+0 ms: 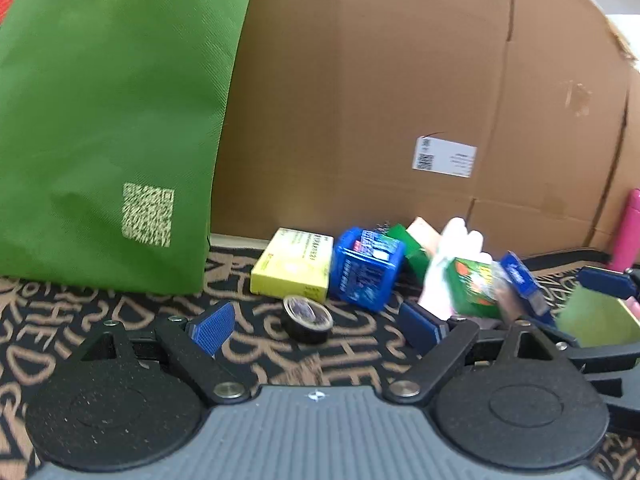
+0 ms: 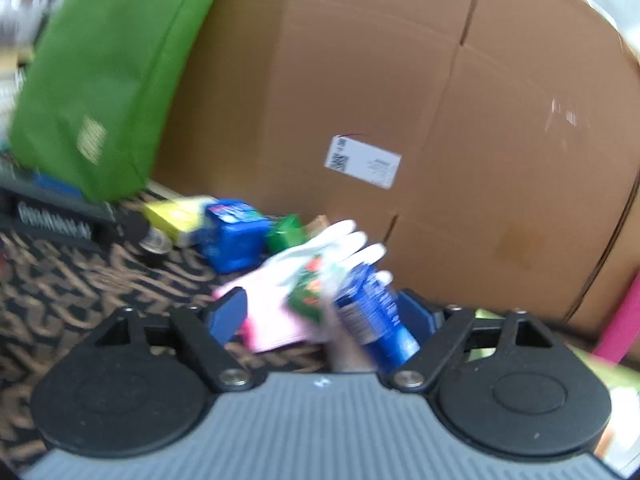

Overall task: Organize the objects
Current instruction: 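Move both grippers back to the pile toward the blue medicine box, then grasp the blue medicine box with the right gripper while the left grasps the tape roll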

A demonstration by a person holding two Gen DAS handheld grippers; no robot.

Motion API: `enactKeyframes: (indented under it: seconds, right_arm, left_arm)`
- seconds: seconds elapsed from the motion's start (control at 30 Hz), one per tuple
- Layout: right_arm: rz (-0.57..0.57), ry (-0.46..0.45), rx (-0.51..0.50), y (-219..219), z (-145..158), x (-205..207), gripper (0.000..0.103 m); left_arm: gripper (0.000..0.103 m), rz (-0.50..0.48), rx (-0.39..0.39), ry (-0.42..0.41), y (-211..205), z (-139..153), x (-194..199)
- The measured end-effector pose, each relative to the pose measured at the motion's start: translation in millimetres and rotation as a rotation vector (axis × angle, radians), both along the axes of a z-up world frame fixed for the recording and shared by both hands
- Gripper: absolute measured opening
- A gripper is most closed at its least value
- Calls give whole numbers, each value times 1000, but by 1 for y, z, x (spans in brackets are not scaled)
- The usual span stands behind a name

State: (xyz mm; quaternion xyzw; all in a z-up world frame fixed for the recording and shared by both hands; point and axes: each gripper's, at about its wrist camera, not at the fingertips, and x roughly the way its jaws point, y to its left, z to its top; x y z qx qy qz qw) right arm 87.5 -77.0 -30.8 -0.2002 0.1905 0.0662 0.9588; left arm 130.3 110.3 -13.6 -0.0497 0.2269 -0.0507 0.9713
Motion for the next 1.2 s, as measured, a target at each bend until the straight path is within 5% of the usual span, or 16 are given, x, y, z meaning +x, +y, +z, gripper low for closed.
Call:
enactKeyframes:
  seconds: [0.1,0.2,0.4,0.5,0.6,0.63,0.87,1.0,1.2]
  right_arm:
    - [-41,-18,-106,3,-6,15,71]
    - [-57,12,-94,3,-9,30,65]
    - [-89,31,-123,8,-18,47,48]
    - [-105,29,-111,4,-17,51,36]
    - [-126,51,-79,-3,-17,57,28]
    - [-125,51,-65,-5,-16,57,28]
    - [17,11,57,-12,6,8,24]
    - [145,0,35,-8,7,-35,24]
    - [183,66,24,-20,-6,-84,25]
  left_arm:
    - [92,-10,54,17,2,-2,15]
    - [92,-12,95,29,0,-10,30]
    - [89,-46,37,131,-3,-21,61]
    - [73,-70,47,138,-8,-21,70]
    - [36,-74,72,184,-11,-23,82]
    - [35,-76,80,189,-11,-24,84]
    - [27,-143,46,191,-10,-18,50]
    - [27,-217,68,191,-20,-16,18]
    - [27,-247,72,175,-32,-14,-28]
